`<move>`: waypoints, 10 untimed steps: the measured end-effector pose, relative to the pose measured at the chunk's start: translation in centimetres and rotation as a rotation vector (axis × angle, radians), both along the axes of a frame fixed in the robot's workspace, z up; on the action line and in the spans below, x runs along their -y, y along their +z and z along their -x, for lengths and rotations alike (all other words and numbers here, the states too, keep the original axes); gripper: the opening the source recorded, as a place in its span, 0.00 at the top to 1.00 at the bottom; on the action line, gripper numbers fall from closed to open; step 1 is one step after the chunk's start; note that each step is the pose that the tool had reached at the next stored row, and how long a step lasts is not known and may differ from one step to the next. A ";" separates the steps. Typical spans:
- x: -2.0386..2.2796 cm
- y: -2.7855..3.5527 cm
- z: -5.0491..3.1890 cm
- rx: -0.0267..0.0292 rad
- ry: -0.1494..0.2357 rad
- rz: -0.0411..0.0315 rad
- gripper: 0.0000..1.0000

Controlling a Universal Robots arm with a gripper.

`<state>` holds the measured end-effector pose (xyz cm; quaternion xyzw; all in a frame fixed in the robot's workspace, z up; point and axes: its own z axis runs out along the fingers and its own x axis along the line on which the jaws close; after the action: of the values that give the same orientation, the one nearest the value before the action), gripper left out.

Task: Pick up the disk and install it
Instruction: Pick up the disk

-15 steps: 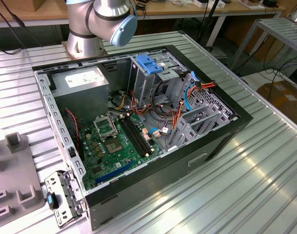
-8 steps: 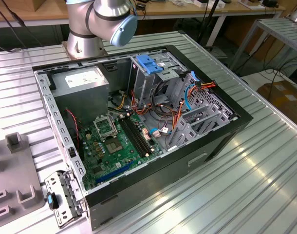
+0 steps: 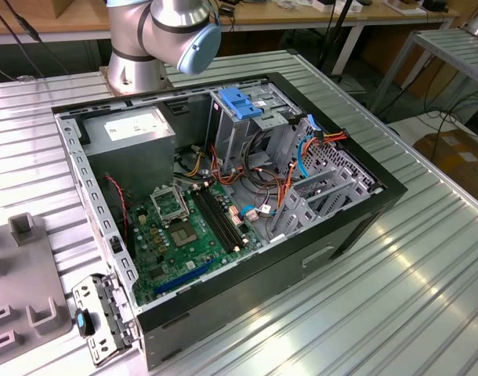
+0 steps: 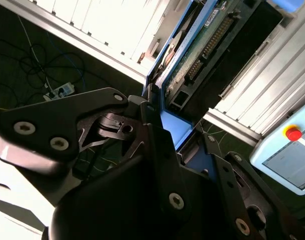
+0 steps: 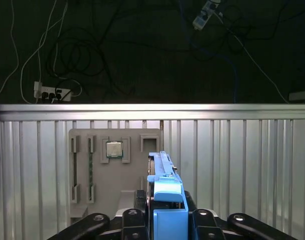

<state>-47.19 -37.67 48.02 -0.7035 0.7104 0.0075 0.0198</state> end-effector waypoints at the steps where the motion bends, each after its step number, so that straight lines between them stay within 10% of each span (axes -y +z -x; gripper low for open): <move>1: 0.00 0.00 0.00 -0.0001 0.000 0.0000 0.63; 10: 0.00 0.00 -0.79 -0.0001 0.000 0.0000 0.63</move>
<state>-46.40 -37.67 48.03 -0.7035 0.7104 0.0076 0.0198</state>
